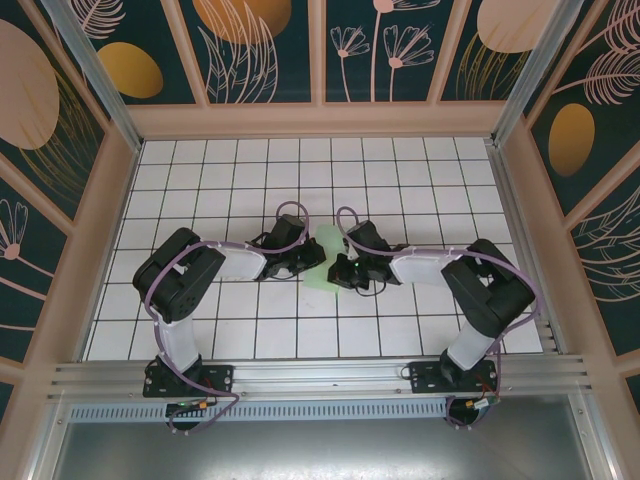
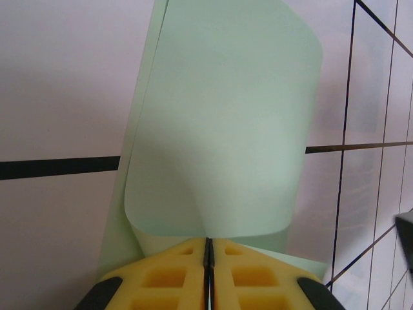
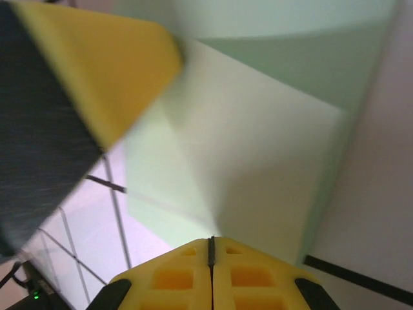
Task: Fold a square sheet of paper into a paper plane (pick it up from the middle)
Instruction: Fold the triangle a second time at the center of the table.
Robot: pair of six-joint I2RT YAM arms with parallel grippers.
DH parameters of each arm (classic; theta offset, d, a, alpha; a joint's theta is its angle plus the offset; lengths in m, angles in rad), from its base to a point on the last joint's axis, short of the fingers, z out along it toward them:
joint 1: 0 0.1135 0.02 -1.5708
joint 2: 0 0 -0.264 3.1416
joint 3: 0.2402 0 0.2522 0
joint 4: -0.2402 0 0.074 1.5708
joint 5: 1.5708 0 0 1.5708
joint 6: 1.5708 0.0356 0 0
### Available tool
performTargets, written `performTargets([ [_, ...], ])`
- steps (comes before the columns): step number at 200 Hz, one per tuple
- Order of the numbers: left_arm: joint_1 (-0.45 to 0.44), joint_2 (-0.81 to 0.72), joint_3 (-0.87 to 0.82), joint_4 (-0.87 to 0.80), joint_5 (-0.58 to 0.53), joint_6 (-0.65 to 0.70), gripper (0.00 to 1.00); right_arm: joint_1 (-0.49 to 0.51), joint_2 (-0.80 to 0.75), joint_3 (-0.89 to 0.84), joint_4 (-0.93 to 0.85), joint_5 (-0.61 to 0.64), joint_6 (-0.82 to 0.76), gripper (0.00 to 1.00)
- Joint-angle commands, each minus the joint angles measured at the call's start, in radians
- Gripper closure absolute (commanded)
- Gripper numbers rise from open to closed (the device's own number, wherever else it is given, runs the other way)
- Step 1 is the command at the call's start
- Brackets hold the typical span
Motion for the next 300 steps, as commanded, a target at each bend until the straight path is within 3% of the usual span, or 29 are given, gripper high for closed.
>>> performTargets([
  [1,0.002,0.026,-0.025,-0.061,-0.009,0.023,0.87,-0.012,0.017,-0.027,-0.049,0.024,0.004,0.92],
  [81,0.002,-0.140,0.012,-0.056,0.031,0.084,0.68,-0.018,0.032,-0.131,0.044,-0.010,0.021,0.92],
  [117,0.001,-0.194,-0.020,-0.012,0.085,0.056,0.75,-0.019,0.035,-0.126,0.042,-0.008,0.008,0.96],
  [231,-0.037,-0.004,-0.015,0.094,0.153,0.017,0.77,-0.019,0.059,-0.142,0.058,-0.003,0.011,0.98],
  [300,-0.029,0.027,-0.001,-0.063,-0.050,0.053,0.81,-0.020,0.074,-0.145,0.031,0.013,-0.003,1.00],
])
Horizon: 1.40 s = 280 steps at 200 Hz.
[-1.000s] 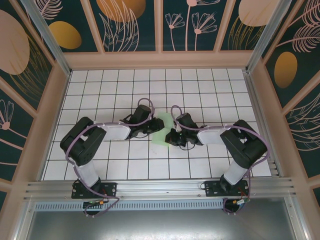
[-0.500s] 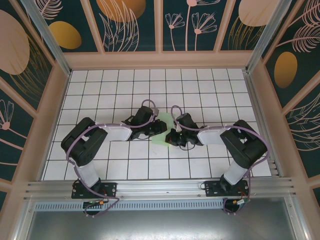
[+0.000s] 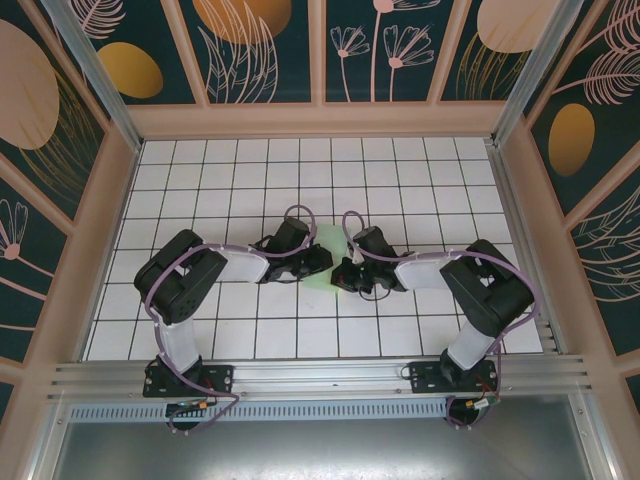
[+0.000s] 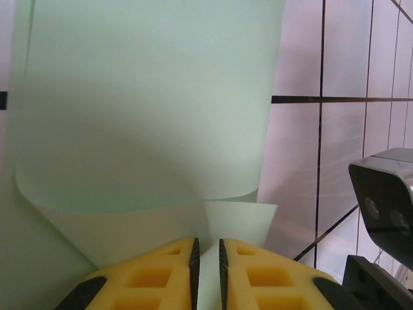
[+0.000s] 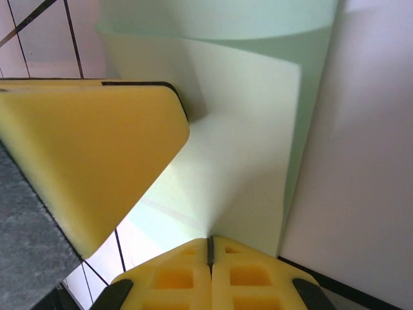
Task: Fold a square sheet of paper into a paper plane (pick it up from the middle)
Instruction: Fold the triangle a second time at the center of the table.
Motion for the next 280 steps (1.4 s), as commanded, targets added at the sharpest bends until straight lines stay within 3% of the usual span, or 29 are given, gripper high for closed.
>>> performTargets([
  [1,0.010,0.033,0.005,-0.075,-0.104,0.024,0.81,0.002,0.073,-0.045,-0.132,0.057,-0.022,1.00],
  [223,0.164,0.063,0.128,-0.235,-0.137,0.139,0.79,0.001,0.084,-0.034,-0.159,0.052,-0.052,1.00],
  [280,0.163,-0.077,0.140,-0.229,-0.080,0.141,0.74,0.000,0.088,-0.011,-0.158,0.045,-0.055,1.00],
])
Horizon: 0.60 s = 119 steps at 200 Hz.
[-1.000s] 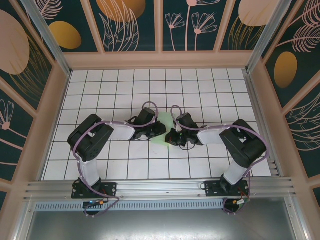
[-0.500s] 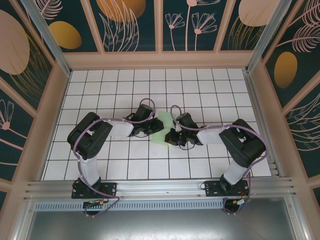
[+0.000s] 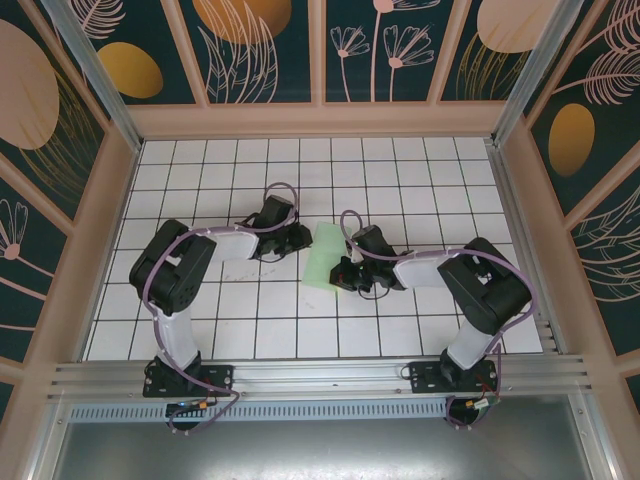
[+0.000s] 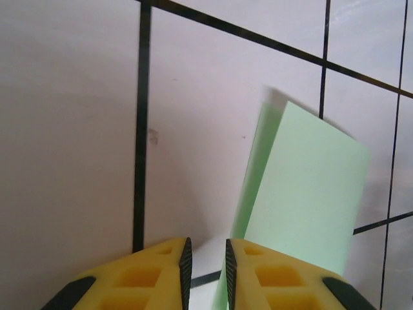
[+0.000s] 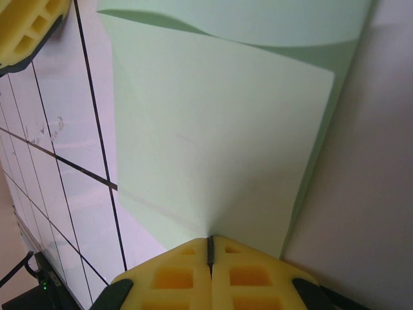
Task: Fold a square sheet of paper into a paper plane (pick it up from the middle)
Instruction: Fold the triangle a second time at the center of the table.
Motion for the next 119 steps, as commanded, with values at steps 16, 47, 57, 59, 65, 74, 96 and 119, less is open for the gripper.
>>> performTargets([
  [16,-0.005,-0.147,-0.066,0.075,0.088,0.004,0.75,0.003,0.070,-0.021,-0.163,0.059,-0.030,1.00],
  [47,-0.026,-0.148,-0.106,0.165,0.218,-0.011,0.79,0.002,0.072,-0.013,-0.164,0.058,-0.032,1.00],
  [57,-0.034,-0.128,-0.108,0.175,0.235,-0.006,0.79,0.001,0.072,-0.012,-0.162,0.056,-0.032,1.00],
  [59,-0.035,-0.124,-0.108,0.176,0.240,-0.005,0.79,0.002,0.072,-0.012,-0.163,0.056,-0.031,1.00],
  [65,-0.040,-0.108,-0.107,0.177,0.246,-0.006,0.79,0.002,0.072,-0.010,-0.162,0.055,-0.031,1.00],
  [74,-0.043,-0.082,-0.106,0.186,0.254,-0.009,0.79,0.002,0.070,-0.010,-0.160,0.055,-0.031,1.00],
  [96,-0.044,-0.029,-0.104,0.216,0.252,-0.021,0.79,0.002,0.066,-0.006,-0.159,0.053,-0.031,1.00],
  [119,-0.043,0.013,-0.094,0.206,0.230,-0.010,0.80,0.002,0.052,0.006,-0.164,0.049,-0.031,1.00],
])
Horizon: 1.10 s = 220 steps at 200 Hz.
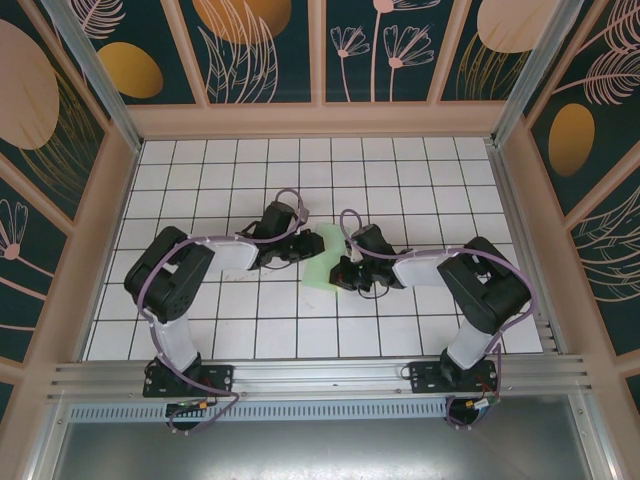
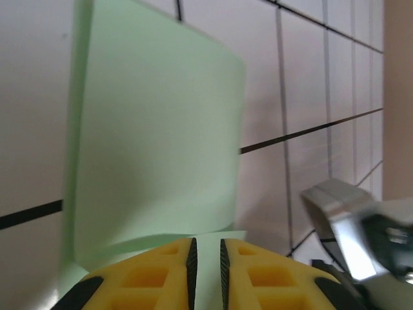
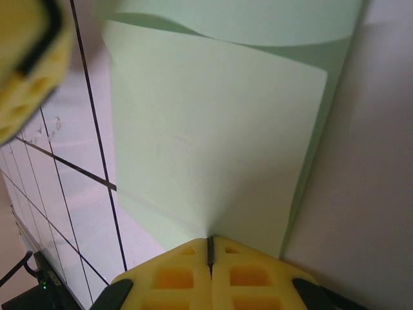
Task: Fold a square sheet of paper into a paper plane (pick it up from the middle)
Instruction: Fold the triangle a second time at the center of the table.
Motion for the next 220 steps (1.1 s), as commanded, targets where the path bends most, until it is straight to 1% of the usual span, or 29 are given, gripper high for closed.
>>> performTargets([
  [1,0.003,0.041,0.000,0.025,0.007,0.001,0.80,0.002,0.047,-0.011,-0.135,0.052,-0.028,1.00],
  [35,0.001,0.076,-0.001,-0.027,-0.056,0.018,0.81,0.002,-0.008,0.054,-0.176,0.047,-0.040,1.00],
  [66,0.003,0.082,-0.025,-0.028,-0.071,0.018,0.82,0.001,-0.041,0.116,-0.169,0.021,-0.026,1.00],
  [93,0.002,0.080,-0.031,-0.023,-0.069,0.015,0.82,0.001,-0.003,0.172,-0.170,0.016,-0.026,1.00],
  [125,0.001,0.075,-0.027,-0.026,-0.066,0.013,0.82,0.001,0.080,0.219,-0.163,0.006,-0.021,1.00],
  [156,0.001,0.073,-0.027,-0.026,-0.062,0.012,0.82,0.001,0.129,0.216,-0.149,0.005,-0.013,1.00],
  [186,0.004,0.073,-0.027,-0.032,-0.069,0.009,0.82,-0.005,0.153,0.171,-0.153,0.019,-0.015,1.00],
  [201,0.002,0.075,-0.028,-0.037,-0.078,0.006,0.84,-0.004,0.144,0.142,-0.154,0.014,-0.012,0.99],
  [220,0.003,0.080,-0.031,-0.042,-0.094,0.000,0.85,-0.004,0.098,0.101,-0.144,0.000,-0.011,0.97],
])
